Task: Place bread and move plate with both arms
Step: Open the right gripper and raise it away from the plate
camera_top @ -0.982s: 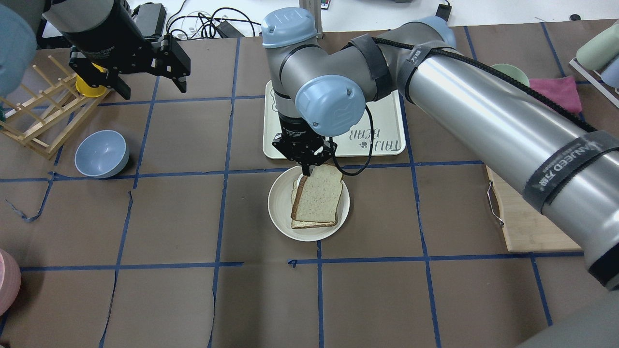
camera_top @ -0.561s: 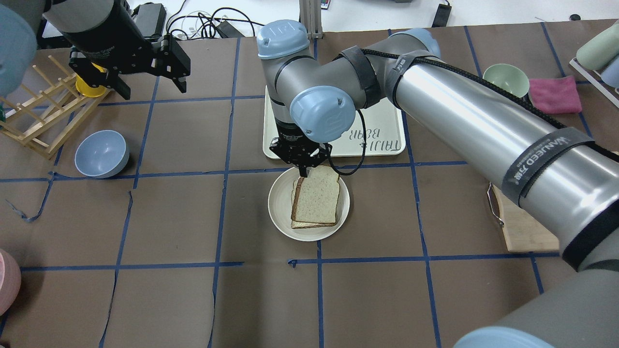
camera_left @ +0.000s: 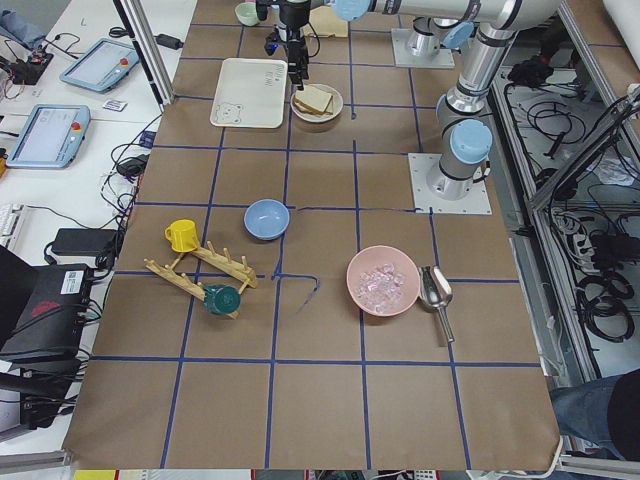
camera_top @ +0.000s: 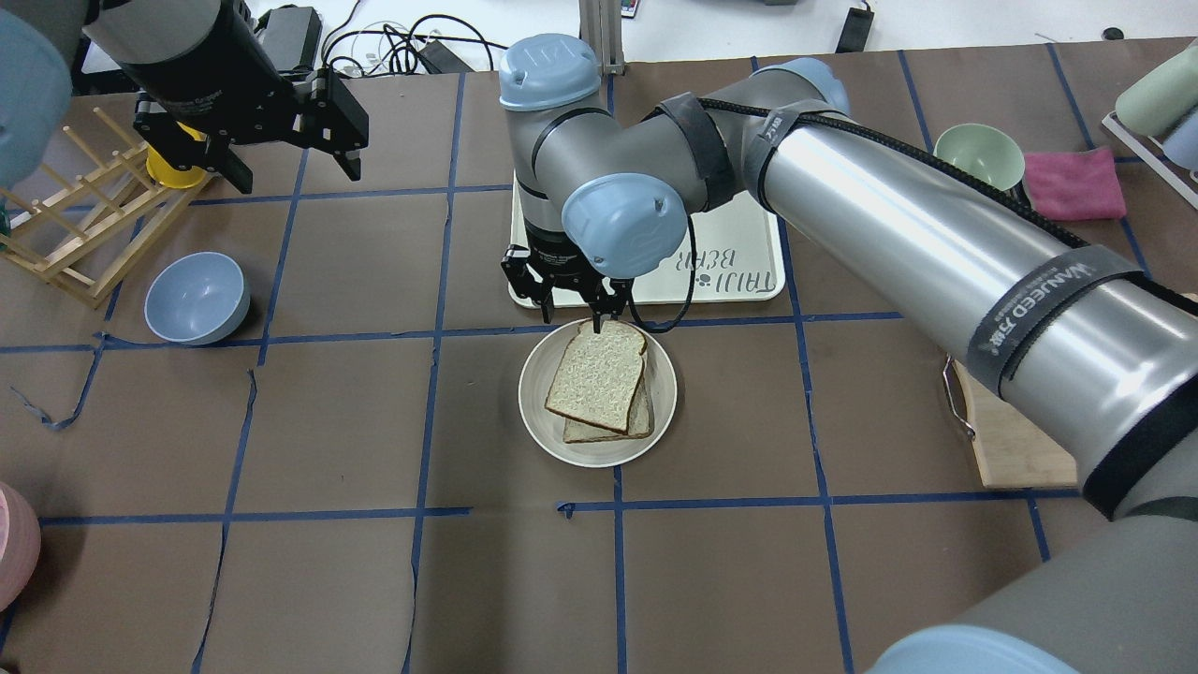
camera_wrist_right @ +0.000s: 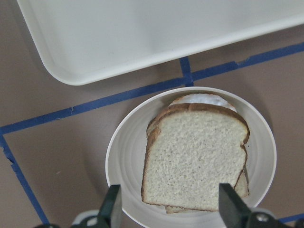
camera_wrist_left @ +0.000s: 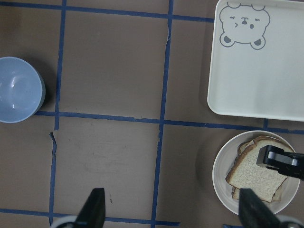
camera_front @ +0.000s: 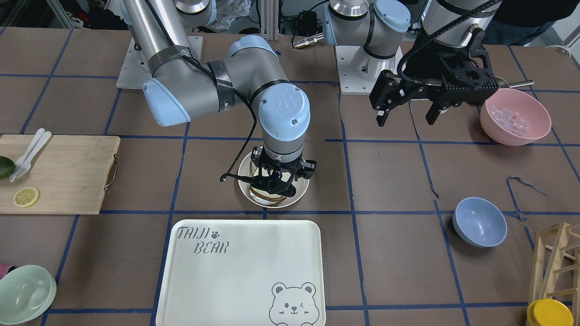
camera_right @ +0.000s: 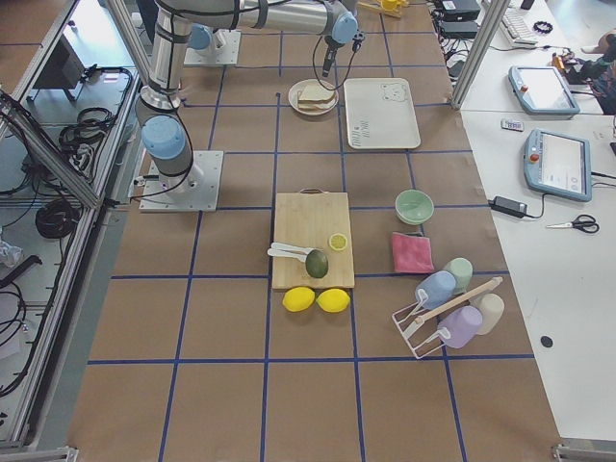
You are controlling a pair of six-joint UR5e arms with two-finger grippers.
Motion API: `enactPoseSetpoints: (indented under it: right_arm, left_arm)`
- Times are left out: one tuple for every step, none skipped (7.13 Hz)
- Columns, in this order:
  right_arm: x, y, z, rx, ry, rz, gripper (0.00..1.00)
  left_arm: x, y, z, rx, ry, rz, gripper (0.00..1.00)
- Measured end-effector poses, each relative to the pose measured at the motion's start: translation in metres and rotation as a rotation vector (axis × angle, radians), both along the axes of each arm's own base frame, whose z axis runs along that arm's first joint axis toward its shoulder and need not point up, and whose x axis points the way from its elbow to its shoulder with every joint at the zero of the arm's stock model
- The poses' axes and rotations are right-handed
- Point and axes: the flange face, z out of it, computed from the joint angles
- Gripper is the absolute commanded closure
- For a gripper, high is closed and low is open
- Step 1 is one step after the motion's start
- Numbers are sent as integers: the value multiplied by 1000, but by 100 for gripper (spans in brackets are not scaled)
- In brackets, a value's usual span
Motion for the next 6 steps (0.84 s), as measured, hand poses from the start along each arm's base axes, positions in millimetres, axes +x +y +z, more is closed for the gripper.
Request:
enactPoseSetpoints:
  right_arm:
    - [-17, -7, 17, -29, -19, 36, 0]
    - [-50, -19, 42, -67, -37, 63, 0]
    - [-102, -36, 71, -105, -44, 59, 0]
    - [-159, -46, 98, -128, -38, 69, 0]
    - [-209, -48, 121, -134, -18, 101, 0]
    - [-247, -41, 142, -130, 5, 144, 0]
  left_arm:
    - [0, 0, 0, 0, 0, 0, 0]
    - [0, 0, 0, 0, 0, 0, 0]
    - [0, 0, 0, 0, 0, -1, 0]
    - [-2, 2, -1, 5, -1, -2, 0]
    - [-6, 6, -6, 21, -1, -1, 0]
    - [-9, 9, -17, 41, 4, 7, 0]
